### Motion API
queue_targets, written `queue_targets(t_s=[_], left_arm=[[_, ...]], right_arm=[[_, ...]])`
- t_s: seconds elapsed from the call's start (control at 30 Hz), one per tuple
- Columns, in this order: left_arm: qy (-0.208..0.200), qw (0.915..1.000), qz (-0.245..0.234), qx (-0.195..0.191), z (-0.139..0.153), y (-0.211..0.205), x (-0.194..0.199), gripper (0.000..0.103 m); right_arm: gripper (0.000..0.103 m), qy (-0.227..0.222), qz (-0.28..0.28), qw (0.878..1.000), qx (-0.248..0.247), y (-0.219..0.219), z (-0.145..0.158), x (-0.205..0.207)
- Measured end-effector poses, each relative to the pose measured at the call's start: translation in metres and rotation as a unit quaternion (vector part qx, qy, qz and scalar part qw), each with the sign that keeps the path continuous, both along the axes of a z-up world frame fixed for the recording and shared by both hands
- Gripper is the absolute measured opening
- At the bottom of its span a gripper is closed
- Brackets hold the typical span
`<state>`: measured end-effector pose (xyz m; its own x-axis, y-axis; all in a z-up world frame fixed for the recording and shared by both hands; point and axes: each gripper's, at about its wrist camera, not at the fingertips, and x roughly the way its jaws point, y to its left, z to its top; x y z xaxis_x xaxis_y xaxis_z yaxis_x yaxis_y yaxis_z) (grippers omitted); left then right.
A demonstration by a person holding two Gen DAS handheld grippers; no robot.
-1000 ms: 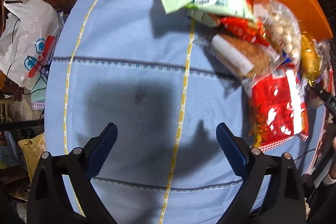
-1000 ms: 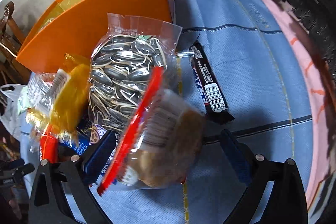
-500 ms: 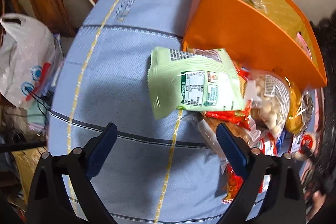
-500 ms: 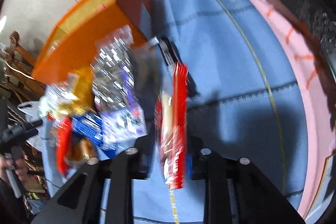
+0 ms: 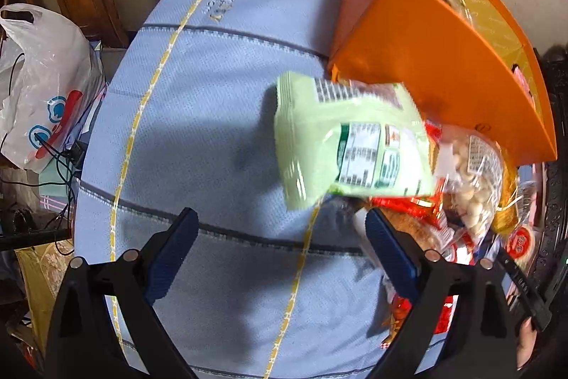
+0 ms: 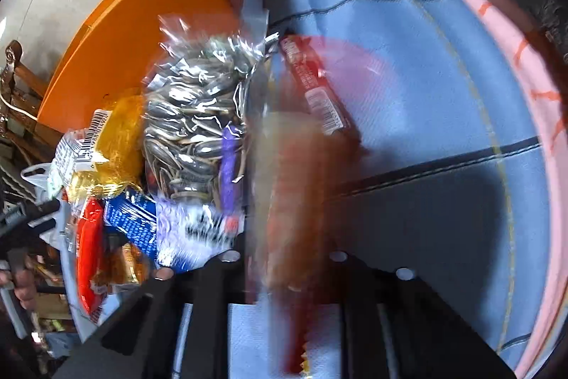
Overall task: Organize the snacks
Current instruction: 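Grasp the pale green bag with the left tool while the right tool grasps the red-rimmed round cake, then drop the green bag into the orange box with the left tool while the right tool drops the round cake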
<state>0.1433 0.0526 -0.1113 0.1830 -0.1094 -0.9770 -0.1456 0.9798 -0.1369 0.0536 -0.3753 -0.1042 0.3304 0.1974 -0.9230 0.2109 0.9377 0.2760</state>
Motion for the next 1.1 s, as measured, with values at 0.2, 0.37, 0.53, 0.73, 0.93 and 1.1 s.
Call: queue_targets(t_s=[0.2,0.37,0.53,0.73,0.93,1.1], left_arm=[[-0.017,0.9998,0.008,-0.004,0.003,0.003,0.013,0.093],[-0.008,0.9989,0.028,-0.038,-0.004,0.005,0.024,0.093],[0.002,0.9904,0.112,-0.080,-0.008,0.018,0.034,0.095],[0.044,0.9680,0.197,-0.149,-0.022,0.031,0.031,0.097],[0.061,0.9631,0.207,-0.161,-0.033,0.022,0.040,0.098],[0.014,0.9755,0.165,-0.145,-0.020,0.009,0.052,0.038]], right_arm=[[0.015,-0.044,0.033,0.998,0.003,0.013,0.030,-0.013],[0.015,-0.041,0.040,0.998,0.011,0.015,0.035,-0.018],[0.015,-0.044,0.020,0.999,0.020,0.003,0.033,-0.022],[0.015,-0.045,0.021,0.999,0.014,0.003,0.035,-0.023],[0.015,-0.039,0.037,0.999,0.009,0.014,0.032,-0.016],[0.015,-0.038,0.042,0.998,0.005,0.017,0.036,-0.013]])
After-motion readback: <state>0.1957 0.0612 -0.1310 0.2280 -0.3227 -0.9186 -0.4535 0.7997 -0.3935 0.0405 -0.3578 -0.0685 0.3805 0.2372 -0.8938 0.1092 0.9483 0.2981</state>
